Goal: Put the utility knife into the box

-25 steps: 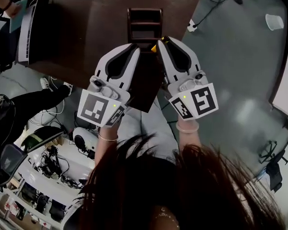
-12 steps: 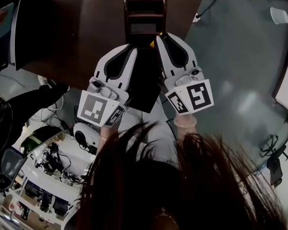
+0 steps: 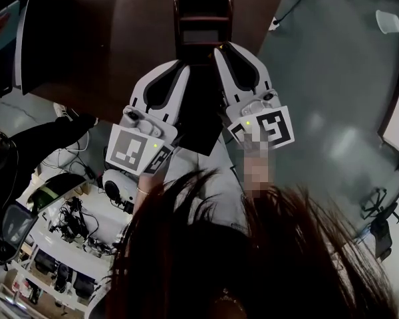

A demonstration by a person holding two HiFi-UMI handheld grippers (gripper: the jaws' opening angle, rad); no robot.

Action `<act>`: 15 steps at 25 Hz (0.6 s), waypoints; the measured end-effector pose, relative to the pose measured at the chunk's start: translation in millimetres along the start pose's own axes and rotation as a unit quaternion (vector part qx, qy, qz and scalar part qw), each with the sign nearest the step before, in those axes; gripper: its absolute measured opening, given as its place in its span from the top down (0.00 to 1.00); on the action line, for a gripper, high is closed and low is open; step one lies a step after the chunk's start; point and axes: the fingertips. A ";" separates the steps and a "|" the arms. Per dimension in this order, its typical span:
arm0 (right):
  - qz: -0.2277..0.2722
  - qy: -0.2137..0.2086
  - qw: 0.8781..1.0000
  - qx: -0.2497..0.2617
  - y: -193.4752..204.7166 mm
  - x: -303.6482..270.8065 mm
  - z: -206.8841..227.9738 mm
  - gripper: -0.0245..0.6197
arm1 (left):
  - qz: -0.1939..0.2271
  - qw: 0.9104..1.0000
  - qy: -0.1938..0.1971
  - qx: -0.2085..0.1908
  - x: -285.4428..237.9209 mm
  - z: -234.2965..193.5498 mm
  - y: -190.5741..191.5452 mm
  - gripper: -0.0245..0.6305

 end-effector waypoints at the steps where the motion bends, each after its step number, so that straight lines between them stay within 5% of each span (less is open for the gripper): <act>1: -0.001 -0.003 1.000 -0.002 0.3 0.5 -0.6 0.89 | 0.000 1.000 0.001 0.000 -0.5 0.9 0.4 0.92; 7: -0.002 -0.004 1.000 -0.001 -7.3 0.9 -1.3 0.89 | 0.004 1.000 0.007 -0.002 -0.2 5.3 -6.6 0.92; 15: 0.044 0.007 0.999 0.004 -71.5 16.0 -11.3 0.89 | 0.028 0.999 0.018 -0.026 4.6 25.0 -55.0 0.92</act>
Point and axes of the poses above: the fingertips, and each gripper's own axes: x backward along the fingers, z to its right, y out of its underside, and after that the axes turned 5 degrees about y, right-handed
